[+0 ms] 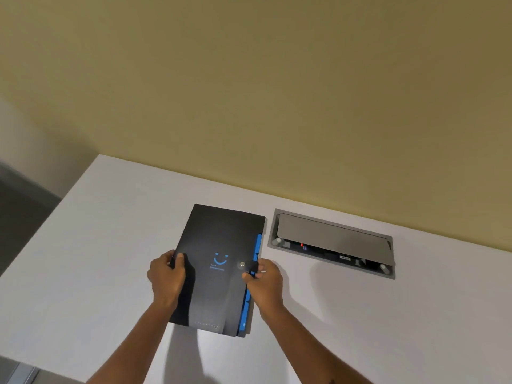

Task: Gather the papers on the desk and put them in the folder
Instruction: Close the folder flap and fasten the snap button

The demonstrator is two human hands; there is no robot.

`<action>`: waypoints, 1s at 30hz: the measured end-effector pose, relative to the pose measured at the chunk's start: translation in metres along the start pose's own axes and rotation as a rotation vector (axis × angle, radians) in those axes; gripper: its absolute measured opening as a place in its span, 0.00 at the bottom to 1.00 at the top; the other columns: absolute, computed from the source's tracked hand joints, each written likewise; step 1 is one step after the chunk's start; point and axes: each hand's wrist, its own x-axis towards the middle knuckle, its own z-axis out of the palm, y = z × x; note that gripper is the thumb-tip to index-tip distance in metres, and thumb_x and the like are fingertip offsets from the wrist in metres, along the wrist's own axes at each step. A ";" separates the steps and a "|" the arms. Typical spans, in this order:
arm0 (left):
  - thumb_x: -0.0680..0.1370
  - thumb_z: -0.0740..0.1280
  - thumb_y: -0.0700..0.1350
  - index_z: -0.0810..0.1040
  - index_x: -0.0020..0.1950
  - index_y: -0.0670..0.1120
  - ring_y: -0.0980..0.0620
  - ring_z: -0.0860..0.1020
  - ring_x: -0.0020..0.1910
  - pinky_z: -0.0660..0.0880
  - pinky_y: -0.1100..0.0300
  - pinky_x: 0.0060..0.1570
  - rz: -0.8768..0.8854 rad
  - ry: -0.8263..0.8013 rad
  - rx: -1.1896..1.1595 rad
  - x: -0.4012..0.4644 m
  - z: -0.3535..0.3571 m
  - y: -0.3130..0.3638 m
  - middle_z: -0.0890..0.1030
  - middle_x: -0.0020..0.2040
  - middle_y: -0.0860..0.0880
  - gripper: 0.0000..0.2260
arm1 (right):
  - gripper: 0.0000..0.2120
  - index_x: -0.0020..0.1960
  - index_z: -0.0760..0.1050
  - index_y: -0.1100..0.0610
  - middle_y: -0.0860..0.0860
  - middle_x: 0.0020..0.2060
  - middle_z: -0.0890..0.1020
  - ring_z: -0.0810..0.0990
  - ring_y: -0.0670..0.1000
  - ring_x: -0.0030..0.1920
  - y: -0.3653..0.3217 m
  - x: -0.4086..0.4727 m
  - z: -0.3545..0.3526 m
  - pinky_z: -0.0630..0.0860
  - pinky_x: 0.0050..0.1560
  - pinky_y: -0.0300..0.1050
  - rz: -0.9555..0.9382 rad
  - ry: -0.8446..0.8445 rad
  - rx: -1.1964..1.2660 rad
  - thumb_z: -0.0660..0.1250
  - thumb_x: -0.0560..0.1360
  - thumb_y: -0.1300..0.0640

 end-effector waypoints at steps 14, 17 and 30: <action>0.83 0.64 0.54 0.79 0.69 0.42 0.35 0.81 0.62 0.76 0.35 0.65 0.088 -0.163 0.204 0.069 0.046 0.048 0.83 0.65 0.40 0.21 | 0.26 0.72 0.75 0.54 0.53 0.65 0.81 0.80 0.50 0.56 -0.024 0.057 -0.006 0.83 0.63 0.52 0.051 -0.017 0.086 0.79 0.76 0.59; 0.83 0.64 0.54 0.76 0.73 0.42 0.35 0.79 0.65 0.74 0.35 0.67 0.087 -0.168 0.203 0.073 0.051 0.052 0.80 0.68 0.39 0.23 | 0.29 0.74 0.73 0.54 0.54 0.70 0.79 0.81 0.53 0.61 -0.026 0.059 -0.007 0.82 0.66 0.54 0.066 -0.037 0.107 0.79 0.76 0.58; 0.82 0.65 0.53 0.76 0.69 0.41 0.33 0.79 0.65 0.75 0.33 0.64 0.079 -0.144 0.251 0.055 0.039 0.055 0.81 0.66 0.38 0.21 | 0.33 0.78 0.69 0.51 0.52 0.77 0.74 0.75 0.56 0.75 -0.023 0.050 -0.022 0.77 0.72 0.53 0.094 -0.099 0.033 0.78 0.77 0.53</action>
